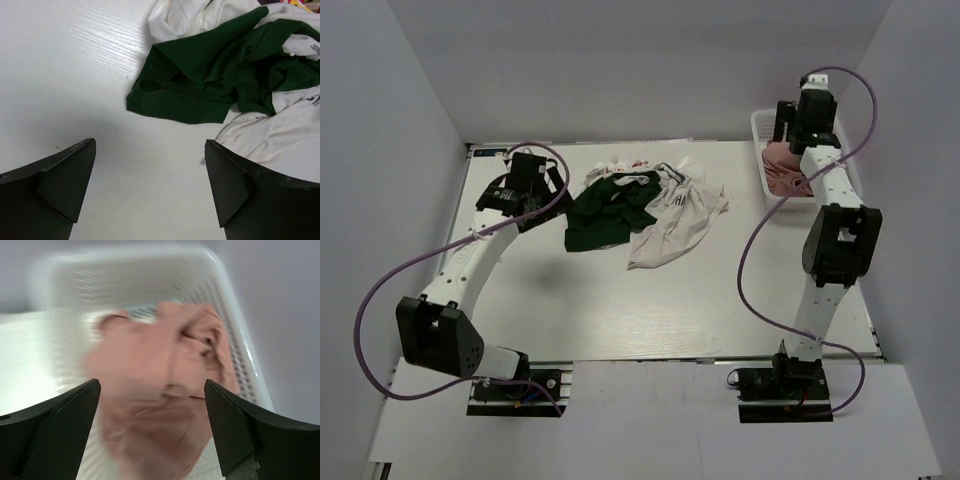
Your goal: Fold and stack the t-shirts
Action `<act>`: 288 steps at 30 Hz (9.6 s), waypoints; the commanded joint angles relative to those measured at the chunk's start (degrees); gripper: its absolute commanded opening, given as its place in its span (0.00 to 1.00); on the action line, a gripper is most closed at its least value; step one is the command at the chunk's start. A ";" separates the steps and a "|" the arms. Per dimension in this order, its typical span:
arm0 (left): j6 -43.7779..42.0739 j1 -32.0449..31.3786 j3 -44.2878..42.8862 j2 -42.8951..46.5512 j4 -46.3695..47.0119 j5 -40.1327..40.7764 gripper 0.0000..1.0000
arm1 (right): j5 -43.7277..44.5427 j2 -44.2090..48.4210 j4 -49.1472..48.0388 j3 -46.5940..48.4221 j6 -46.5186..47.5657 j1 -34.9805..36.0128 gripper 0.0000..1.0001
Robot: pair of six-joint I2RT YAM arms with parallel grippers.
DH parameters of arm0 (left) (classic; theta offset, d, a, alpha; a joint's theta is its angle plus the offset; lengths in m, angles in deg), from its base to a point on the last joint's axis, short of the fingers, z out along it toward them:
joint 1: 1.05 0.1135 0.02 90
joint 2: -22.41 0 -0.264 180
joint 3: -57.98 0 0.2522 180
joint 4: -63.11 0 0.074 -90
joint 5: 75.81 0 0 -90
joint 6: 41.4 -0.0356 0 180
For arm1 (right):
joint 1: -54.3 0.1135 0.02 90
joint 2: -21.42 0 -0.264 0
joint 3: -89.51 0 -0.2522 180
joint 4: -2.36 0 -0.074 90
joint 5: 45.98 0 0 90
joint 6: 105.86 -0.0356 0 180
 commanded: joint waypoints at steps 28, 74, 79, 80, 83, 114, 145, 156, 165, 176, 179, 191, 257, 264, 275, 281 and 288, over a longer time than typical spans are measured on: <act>4.83 0.28 10.36 25.47 -6.87 2.93 1.00 | -8.82 -16.71 7.95 11.04 -0.40 48.35 0.85; 4.83 0.28 7.02 12.89 -1.60 0.03 1.00 | 5.26 14.47 -73.96 16.16 49.70 27.88 0.00; 4.31 0.28 6.50 10.70 -0.98 -0.50 1.00 | 6.56 12.63 -75.71 9.12 47.33 19.98 0.00; 4.31 0.28 6.49 9.74 -0.98 -0.50 1.00 | 7.43 12.36 -76.41 8.50 47.06 18.23 0.00; 4.31 0.28 5.35 7.54 -0.98 0.03 1.00 | 11.64 8.50 -76.86 6.39 47.15 13.49 0.00; -1.14 0.81 -16.25 -23.22 -2.12 3.97 1.00 | -10.31 22.28 -8.16 -13.90 -2.78 6.15 0.90; -9.93 2.39 -34.74 -43.80 6.40 -2.35 0.00 | -19.91 -14.89 3.56 4.80 -9.28 25.67 0.41; -10.46 1.69 -25.27 -16.06 10.61 0.90 0.00 | -11.90 20.76 -16.62 -21.68 -6.29 26.38 0.00; -8.70 1.69 -16.62 18.40 14.93 2.13 0.00 | -15.47 58.13 -19.65 -30.18 -3.74 26.73 0.00; -9.23 2.31 -19.80 30.75 11.78 -1.38 0.00 | -17.01 69.40 -15.54 -29.12 -6.54 26.47 0.00; -6.25 1.69 -17.16 22.67 9.49 0.37 0.00 | -12.45 63.87 -10.34 -29.29 -9.35 26.21 0.00; -1.49 3.19 -16.89 -21.38 -1.15 9.96 0.98 | -8.81 34.24 6.28 -41.16 -24.75 26.12 0.90; 4.31 1.43 23.46 -6.36 12.47 -3.75 1.00 | 8.25 -7.43 -28.67 11.75 5.67 32.27 0.90; 4.31 1.43 16.26 -10.29 10.63 -1.20 1.00 | 1.83 6.45 -12.80 -13.71 -6.45 33.41 0.90; 2.99 1.43 4.66 -23.39 15.65 -4.54 1.00 | -1.17 6.30 5.74 -27.63 -16.57 30.96 0.90; 2.99 3.19 -7.47 -36.31 8.69 2.82 1.00 | -3.63 5.23 11.56 -33.28 -19.99 29.90 0.80; -0.43 8.19 -38.19 -59.40 1.76 -0.14 1.00 | -15.64 20.07 10.15 -51.43 -23.78 32.62 0.90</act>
